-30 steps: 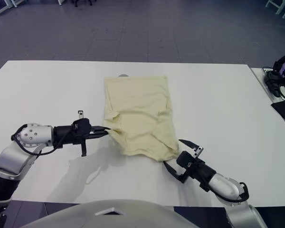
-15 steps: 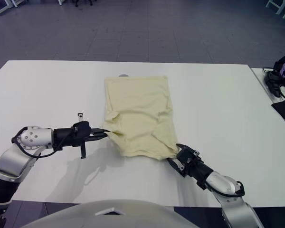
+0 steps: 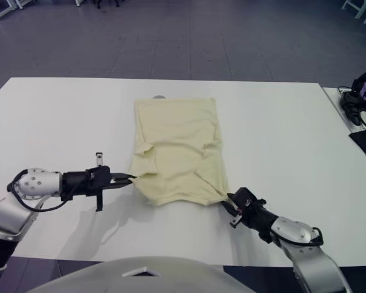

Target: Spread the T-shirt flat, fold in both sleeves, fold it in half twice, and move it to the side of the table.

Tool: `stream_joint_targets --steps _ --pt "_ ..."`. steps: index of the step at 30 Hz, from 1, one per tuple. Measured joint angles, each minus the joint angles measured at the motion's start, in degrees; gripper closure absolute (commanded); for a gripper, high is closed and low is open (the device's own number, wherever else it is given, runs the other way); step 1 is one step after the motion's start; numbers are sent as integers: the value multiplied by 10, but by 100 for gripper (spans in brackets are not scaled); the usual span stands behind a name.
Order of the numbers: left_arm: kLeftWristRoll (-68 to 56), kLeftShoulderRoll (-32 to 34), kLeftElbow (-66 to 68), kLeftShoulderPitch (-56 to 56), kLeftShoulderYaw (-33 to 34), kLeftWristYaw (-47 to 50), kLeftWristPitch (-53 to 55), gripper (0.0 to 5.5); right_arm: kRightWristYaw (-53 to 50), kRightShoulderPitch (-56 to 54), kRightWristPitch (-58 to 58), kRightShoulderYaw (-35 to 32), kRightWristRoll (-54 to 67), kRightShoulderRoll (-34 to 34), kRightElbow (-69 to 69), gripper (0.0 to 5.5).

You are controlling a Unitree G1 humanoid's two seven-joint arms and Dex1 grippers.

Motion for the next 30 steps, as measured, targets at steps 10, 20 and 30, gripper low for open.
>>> stream_joint_targets --steps 10,20,30 --pt "19 2 14 -1 3 -16 -40 550 59 -68 111 -18 62 -54 -22 549" --pt "-63 45 -67 52 64 -58 9 550 179 -93 123 -128 175 -117 -48 549" --pt "-198 154 -150 166 180 -200 92 550 430 -62 147 -199 306 -259 -85 549"
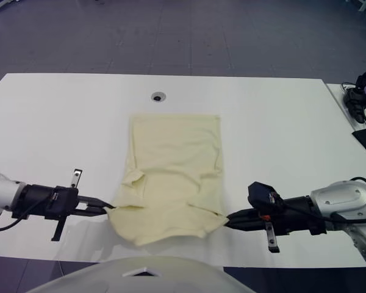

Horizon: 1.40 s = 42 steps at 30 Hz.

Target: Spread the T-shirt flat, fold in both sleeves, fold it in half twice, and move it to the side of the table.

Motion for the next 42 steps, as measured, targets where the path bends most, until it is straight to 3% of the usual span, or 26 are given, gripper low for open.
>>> stream_joint_targets --steps 5,7,10,14,17,21,28,34,39,42 --pt "-94 34 -40 89 114 -83 96 550 63 32 48 -79 93 -6 -6 549" --pt "-116 46 -40 76 124 -87 127 550 59 0 47 -74 101 -7 24 549" --pt "-115 42 1 -36 63 -57 147 550 37 -105 20 11 58 -10 103 549" --pt "-75 -19 83 -197 -47 -30 166 550 23 -269 -11 138 -19 22 213 549" --pt "7 -100 221 -338 -151 -17 164 550 17 -407 -59 253 -117 91 349 549" --pt "71 -171 371 -431 -202 -9 137 550 -3 -500 -148 319 -214 167 506 549" --pt "131 -247 583 -531 -211 -5 71 550 -19 -572 -233 324 -270 242 657 549" --pt "142 -268 646 -552 -190 -6 40 550 -40 -598 -255 281 -268 274 703 549" --pt "182 -292 707 -555 -190 24 -7 550 -58 -599 -284 293 -311 282 750 549" --pt "209 -330 771 -560 -190 74 -50 485 -94 -600 -299 299 -339 315 803 550"
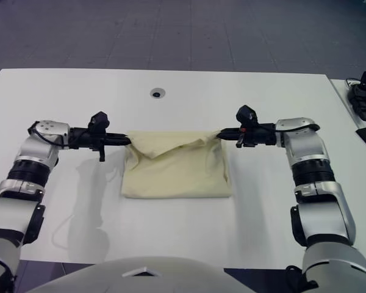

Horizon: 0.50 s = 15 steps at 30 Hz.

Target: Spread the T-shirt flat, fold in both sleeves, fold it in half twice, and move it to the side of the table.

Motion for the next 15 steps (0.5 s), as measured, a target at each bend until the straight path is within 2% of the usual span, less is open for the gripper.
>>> stream_joint_targets --steps 1,2,8,15 --pt "1 -10 16 -1 3 13 -8 471 -8 -3 0 -1 -1 9 15 550" --pt "2 -17 26 -2 6 21 -11 453 -14 -6 3 -4 -1 15 28 515" --pt "-4 -50 82 -4 56 71 -10 357 -54 -45 50 -52 11 48 125 428" --pt "-6 -48 101 2 95 113 13 248 -114 -69 64 -95 12 50 177 323"
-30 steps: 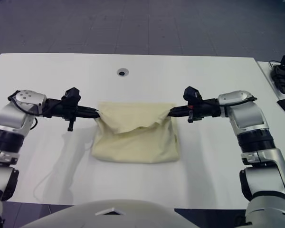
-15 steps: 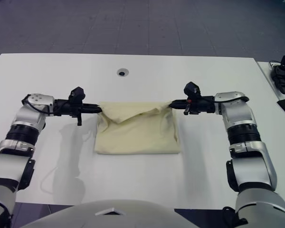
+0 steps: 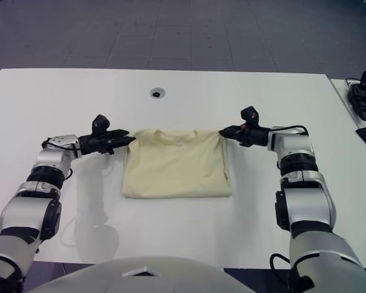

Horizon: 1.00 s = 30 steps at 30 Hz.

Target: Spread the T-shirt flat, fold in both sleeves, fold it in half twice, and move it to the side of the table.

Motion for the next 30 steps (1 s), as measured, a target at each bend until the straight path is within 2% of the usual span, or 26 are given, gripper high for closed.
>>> stream_joint_targets --steps 4,5,9,11,14,18,24,26,30 --pt "-19 1 -79 32 27 12 15 180 -5 13 19 -27 22 0 -81 257" --pt "-30 0 -120 38 37 19 25 168 -5 21 33 -34 35 0 -131 283" --pt "-63 -6 -280 68 48 45 73 109 -22 83 100 -39 74 10 -304 322" --pt "-62 -16 -368 95 39 76 92 136 -51 131 142 -37 88 25 -396 296" --pt "14 -22 -423 135 -12 139 75 192 -104 180 173 -17 79 38 -470 339" --pt "140 -10 -443 207 -93 206 19 264 -179 245 164 38 2 37 -509 408" --pt "181 -5 -448 231 -118 245 -26 363 -218 278 112 80 -69 5 -531 499" --pt "181 -5 -445 231 -118 246 -28 334 -218 283 106 81 -74 0 -534 530" --pt "180 -2 -434 224 -118 241 -46 260 -213 286 114 64 -60 -3 -536 460"
